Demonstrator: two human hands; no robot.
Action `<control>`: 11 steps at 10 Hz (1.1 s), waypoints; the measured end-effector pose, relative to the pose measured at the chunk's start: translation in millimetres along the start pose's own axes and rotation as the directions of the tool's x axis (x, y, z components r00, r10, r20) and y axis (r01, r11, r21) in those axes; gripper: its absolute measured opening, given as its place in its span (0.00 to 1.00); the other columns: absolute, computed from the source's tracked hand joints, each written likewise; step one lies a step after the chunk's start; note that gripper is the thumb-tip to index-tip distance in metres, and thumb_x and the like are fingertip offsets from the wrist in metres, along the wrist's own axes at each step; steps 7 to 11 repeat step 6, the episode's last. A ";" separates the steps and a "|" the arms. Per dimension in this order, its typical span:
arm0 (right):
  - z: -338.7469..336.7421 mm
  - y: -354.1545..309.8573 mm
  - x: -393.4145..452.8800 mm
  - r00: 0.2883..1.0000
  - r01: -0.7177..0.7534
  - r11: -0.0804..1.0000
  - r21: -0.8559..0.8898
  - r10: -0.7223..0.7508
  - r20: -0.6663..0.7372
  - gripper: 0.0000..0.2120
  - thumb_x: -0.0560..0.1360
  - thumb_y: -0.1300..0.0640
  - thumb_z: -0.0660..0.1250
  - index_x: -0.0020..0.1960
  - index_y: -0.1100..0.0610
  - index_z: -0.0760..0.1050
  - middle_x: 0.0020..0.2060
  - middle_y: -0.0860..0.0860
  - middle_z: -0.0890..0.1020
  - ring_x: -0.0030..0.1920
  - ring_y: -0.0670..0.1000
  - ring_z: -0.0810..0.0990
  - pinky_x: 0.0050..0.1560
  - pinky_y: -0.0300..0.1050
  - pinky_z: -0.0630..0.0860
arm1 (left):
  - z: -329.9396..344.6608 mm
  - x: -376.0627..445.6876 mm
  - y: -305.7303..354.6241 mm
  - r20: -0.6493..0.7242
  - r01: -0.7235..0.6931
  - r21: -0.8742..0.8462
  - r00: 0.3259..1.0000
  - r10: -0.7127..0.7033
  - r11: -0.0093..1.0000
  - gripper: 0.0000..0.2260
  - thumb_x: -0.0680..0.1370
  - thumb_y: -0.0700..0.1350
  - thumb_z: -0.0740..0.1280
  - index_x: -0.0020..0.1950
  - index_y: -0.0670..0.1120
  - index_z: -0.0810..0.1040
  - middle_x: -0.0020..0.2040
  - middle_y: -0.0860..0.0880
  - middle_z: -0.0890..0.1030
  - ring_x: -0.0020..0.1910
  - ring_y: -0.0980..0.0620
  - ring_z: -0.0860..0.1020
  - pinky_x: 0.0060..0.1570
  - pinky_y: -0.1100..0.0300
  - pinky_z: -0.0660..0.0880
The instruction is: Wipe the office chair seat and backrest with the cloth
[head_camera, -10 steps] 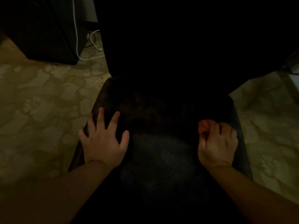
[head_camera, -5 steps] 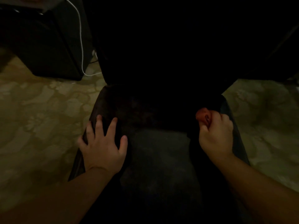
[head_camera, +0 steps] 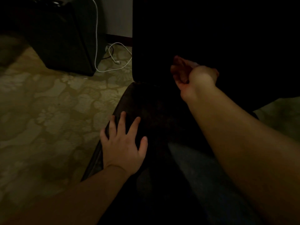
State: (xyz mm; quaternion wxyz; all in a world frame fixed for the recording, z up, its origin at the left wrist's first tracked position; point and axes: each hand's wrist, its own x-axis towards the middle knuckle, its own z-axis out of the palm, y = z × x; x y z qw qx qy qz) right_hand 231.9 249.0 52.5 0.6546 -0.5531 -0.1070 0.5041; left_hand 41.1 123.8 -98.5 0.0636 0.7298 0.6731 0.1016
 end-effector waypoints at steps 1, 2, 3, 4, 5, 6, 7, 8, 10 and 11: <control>17.9 -5.0 -17.9 0.986 -0.001 1.000 0.001 0.001 0.165 0.21 0.86 0.65 0.52 0.50 0.67 0.83 0.37 0.57 0.87 0.34 0.53 0.84 0.43 0.48 0.82 | 0.6 -2.4 0.1 0.011 0.026 0.011 1.000 -0.026 1.000 0.31 0.80 0.67 0.54 0.83 0.62 0.58 0.86 0.46 0.55 0.84 0.38 0.50 0.77 0.33 0.54; 5.2 -2.1 -32.6 0.973 0.083 0.990 -0.110 -0.057 0.222 0.14 0.87 0.59 0.59 0.59 0.65 0.80 0.38 0.57 0.86 0.33 0.54 0.85 0.38 0.48 0.82 | 0.3 -4.9 0.5 0.009 0.044 0.008 0.999 -0.044 0.999 0.31 0.80 0.68 0.54 0.83 0.63 0.58 0.86 0.47 0.54 0.85 0.39 0.49 0.77 0.33 0.54; -33.8 -3.4 -42.7 0.978 0.137 0.989 -0.049 -0.128 0.164 0.08 0.87 0.58 0.62 0.59 0.59 0.78 0.34 0.51 0.84 0.33 0.49 0.84 0.33 0.45 0.80 | -2.2 -4.6 1.1 0.039 0.050 0.019 0.998 -0.051 0.999 0.31 0.80 0.68 0.52 0.83 0.63 0.56 0.86 0.47 0.53 0.84 0.39 0.49 0.76 0.33 0.55; -75.7 1.4 -62.9 0.993 0.121 0.977 -0.173 -0.117 0.034 0.09 0.86 0.56 0.64 0.61 0.59 0.79 0.36 0.51 0.84 0.34 0.50 0.85 0.30 0.44 0.80 | -12.2 -2.0 3.6 0.095 0.047 0.020 0.994 -0.049 0.999 0.31 0.80 0.69 0.50 0.83 0.63 0.54 0.86 0.47 0.52 0.84 0.39 0.50 0.76 0.32 0.55; -119.3 22.5 -82.9 1.000 0.006 0.897 -0.441 -0.001 0.013 0.09 0.85 0.54 0.67 0.59 0.59 0.81 0.46 0.55 0.87 0.42 0.53 0.88 0.41 0.50 0.86 | -27.5 -0.9 2.9 0.215 0.056 0.013 0.975 -0.057 0.998 0.32 0.80 0.70 0.49 0.83 0.63 0.52 0.87 0.47 0.50 0.84 0.38 0.48 0.76 0.31 0.56; -161.0 32.1 -105.2 0.999 -0.025 0.712 -0.702 0.047 0.012 0.11 0.83 0.49 0.69 0.62 0.51 0.78 0.56 0.55 0.85 0.49 0.56 0.86 0.41 0.55 0.87 | -48.2 -11.1 5.8 0.341 0.031 0.055 0.939 -0.048 0.998 0.33 0.81 0.67 0.54 0.84 0.60 0.51 0.87 0.47 0.48 0.84 0.36 0.47 0.76 0.28 0.54; -161.0 32.1 -105.2 0.999 -0.025 0.712 -0.702 0.047 0.012 0.11 0.83 0.49 0.69 0.62 0.51 0.78 0.56 0.55 0.85 0.49 0.56 0.86 0.41 0.55 0.87 | -48.2 -11.1 5.8 0.341 0.031 0.055 0.939 -0.048 0.998 0.33 0.81 0.67 0.54 0.84 0.60 0.51 0.87 0.47 0.48 0.84 0.36 0.47 0.76 0.28 0.54; -161.0 32.1 -105.2 0.999 -0.025 0.712 -0.702 0.047 0.012 0.11 0.83 0.49 0.69 0.62 0.51 0.78 0.56 0.55 0.85 0.49 0.56 0.86 0.41 0.55 0.87 | -48.2 -11.1 5.8 0.341 0.031 0.055 0.939 -0.048 0.998 0.33 0.81 0.67 0.54 0.84 0.60 0.51 0.87 0.47 0.48 0.84 0.36 0.47 0.76 0.28 0.54; -161.0 32.1 -105.2 0.999 -0.025 0.712 -0.702 0.047 0.012 0.11 0.83 0.49 0.69 0.62 0.51 0.78 0.56 0.55 0.85 0.49 0.56 0.86 0.41 0.55 0.87 | -48.2 -11.1 5.8 0.341 0.031 0.055 0.939 -0.048 0.998 0.33 0.81 0.67 0.54 0.84 0.60 0.51 0.87 0.47 0.48 0.84 0.36 0.47 0.76 0.28 0.54; -161.0 32.1 -105.2 0.999 -0.025 0.712 -0.702 0.047 0.012 0.11 0.83 0.49 0.69 0.62 0.51 0.78 0.56 0.55 0.85 0.49 0.56 0.86 0.41 0.55 0.87 | -48.2 -11.1 5.8 0.341 0.031 0.055 0.939 -0.048 0.998 0.33 0.81 0.67 0.54 0.84 0.60 0.51 0.87 0.47 0.48 0.84 0.36 0.47 0.76 0.28 0.54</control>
